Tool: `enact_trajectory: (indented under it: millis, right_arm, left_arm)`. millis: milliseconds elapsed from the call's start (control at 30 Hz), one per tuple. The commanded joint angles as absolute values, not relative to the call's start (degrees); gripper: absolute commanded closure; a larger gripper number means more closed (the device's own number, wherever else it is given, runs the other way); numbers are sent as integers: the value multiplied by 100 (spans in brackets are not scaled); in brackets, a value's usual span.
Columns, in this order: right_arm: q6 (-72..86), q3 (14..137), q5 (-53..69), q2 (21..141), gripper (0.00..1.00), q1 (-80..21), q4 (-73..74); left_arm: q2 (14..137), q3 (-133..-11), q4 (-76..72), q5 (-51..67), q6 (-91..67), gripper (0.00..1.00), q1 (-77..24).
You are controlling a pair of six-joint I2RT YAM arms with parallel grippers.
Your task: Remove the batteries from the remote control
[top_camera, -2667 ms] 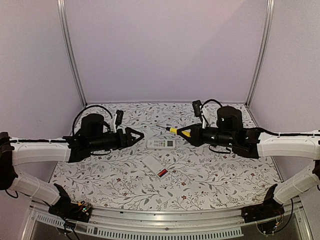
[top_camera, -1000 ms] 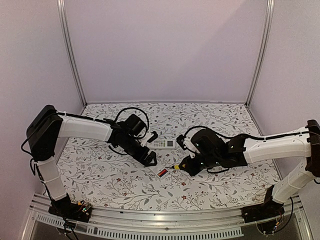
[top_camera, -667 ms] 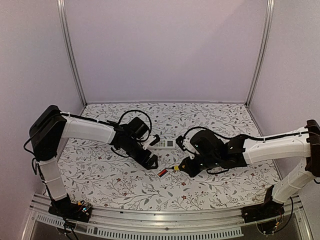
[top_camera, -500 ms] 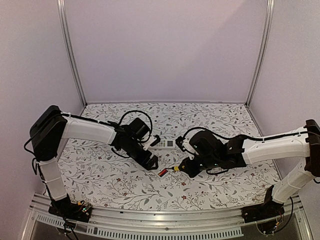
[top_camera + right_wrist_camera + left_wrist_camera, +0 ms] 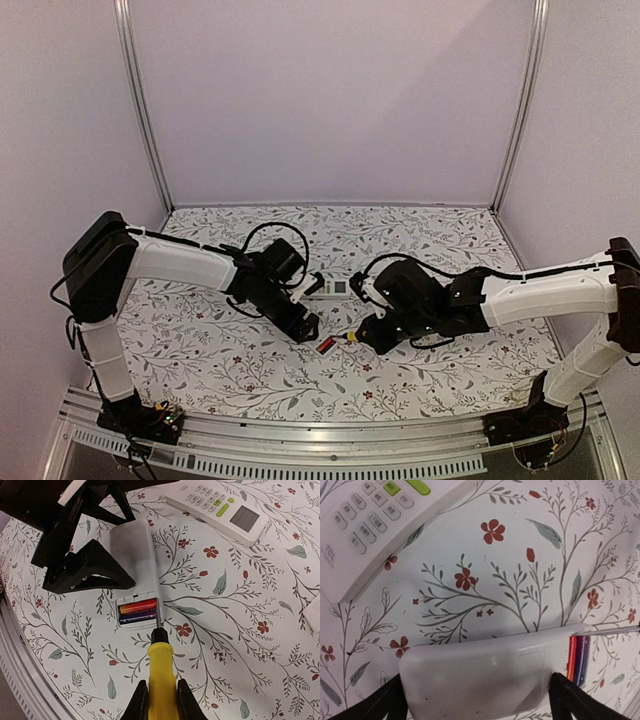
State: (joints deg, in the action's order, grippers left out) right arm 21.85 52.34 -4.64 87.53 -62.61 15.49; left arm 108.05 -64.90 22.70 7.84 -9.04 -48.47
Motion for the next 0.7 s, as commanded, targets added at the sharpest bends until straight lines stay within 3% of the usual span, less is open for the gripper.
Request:
enact_trajectory:
  millis: [0,333,667]
  right_arm:
    - [2533,5317,-180,8963,100,-6311,1756]
    - [2968,5217,984,8985,100,-6046,1576]
    - [3580,4636,2469,8594,100,-5435,489]
  left_arm:
    - [11101,-6508,2450,709,-777,5,-5026]
    - [11171,-6486,2485,688,-778,8,-5111]
    - [11231,-6487,2551,572,-787,10,-5212]
